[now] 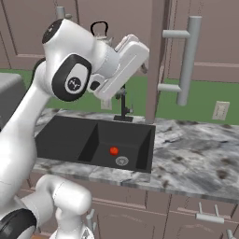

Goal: Open the cabinet, pick the kettle from the cabinet, and place it in the sink.

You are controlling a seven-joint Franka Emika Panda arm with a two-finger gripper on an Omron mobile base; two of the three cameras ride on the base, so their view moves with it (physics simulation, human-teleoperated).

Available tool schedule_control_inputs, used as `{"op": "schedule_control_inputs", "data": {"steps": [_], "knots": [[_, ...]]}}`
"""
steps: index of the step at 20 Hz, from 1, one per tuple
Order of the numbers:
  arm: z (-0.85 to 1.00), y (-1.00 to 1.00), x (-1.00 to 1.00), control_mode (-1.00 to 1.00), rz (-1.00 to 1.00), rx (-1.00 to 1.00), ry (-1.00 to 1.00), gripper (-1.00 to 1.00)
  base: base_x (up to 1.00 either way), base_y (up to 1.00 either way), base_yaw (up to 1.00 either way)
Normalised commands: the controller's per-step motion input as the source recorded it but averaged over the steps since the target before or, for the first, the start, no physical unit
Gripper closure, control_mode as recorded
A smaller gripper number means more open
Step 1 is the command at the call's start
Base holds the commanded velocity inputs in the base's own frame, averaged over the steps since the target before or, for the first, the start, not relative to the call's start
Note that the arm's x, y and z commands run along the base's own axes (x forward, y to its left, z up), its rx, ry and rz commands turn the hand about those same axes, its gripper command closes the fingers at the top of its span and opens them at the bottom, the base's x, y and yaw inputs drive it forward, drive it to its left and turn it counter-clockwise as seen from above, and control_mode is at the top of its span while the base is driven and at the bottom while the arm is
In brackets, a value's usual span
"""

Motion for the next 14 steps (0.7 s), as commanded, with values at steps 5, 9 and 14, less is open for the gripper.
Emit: {"op": "schedule_control_inputs", "data": {"steps": [5,9,14], "knots": [[-0.01,-0.13,-0.08,-1.0,0.0,0.03,-0.01,-1.0,0.0,0.0,0.0],[0.0,0.5,-0.03,-1.0,0.06,-0.03,-0.05,-1.0,0.0,0.0,0.0],[0.06,0.68,-0.13,-1.0,0.1,-0.23,-0.08,-1.0,0.0,0.0,0.0]]}}
